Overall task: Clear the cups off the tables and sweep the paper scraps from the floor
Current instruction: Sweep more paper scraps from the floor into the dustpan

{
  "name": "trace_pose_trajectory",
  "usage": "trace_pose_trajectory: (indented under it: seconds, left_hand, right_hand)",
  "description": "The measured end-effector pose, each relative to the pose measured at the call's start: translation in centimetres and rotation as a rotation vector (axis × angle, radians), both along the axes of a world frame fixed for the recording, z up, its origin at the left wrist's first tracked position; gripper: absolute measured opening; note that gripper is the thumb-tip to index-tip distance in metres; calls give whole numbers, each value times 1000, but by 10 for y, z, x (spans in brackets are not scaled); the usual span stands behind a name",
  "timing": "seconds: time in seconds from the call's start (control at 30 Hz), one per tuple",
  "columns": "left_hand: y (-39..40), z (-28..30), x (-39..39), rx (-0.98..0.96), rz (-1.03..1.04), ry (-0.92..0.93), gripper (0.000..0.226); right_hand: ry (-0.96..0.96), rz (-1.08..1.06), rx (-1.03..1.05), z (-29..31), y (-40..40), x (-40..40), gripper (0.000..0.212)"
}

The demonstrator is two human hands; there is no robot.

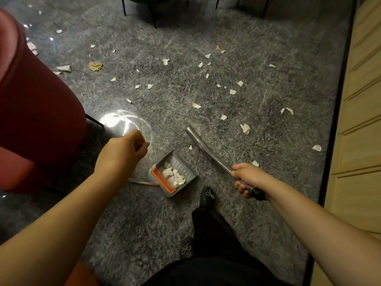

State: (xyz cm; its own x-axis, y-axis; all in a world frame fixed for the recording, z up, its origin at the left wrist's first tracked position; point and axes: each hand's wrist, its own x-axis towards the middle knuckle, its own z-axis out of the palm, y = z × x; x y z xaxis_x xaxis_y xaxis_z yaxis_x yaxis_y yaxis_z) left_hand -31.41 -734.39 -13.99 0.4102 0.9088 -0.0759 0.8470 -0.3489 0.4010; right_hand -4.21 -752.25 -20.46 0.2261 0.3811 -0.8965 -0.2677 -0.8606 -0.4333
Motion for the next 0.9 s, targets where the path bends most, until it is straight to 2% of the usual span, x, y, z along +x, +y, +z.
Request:
trace_pose_trajectory:
  seconds: [0.27, 0.4, 0.47, 0.57, 0.7, 0.8, 0.9]
  left_hand:
    - [84, -9, 65, 9, -75, 66, 19]
    - [113, -13, 91, 13, -104, 157, 21]
    - [126, -14, 97, 19, -89, 175, 21]
    - [140, -13, 100, 22, -88, 189, 20]
    - [148, -13, 97, 37, -88, 193, 18]
    - [147, -15, 94, 42, -84, 197, 18]
    - [144, -16, 91, 43, -67, 193, 18]
  right_hand:
    - [-37, 118, -55, -21, 96, 63, 36]
    - [-53, 196, -97, -26, 138, 81, 21]
    - [-93, 317, -107, -29, 155, 81, 18]
    - [-121, 509, -121, -33, 171, 73, 28]
    - [-51, 548, -124, -31, 177, 55, 28]
    - [47, 548, -131, -27, 179, 48, 11]
    - [170, 385, -164, -23, 175, 53, 12]
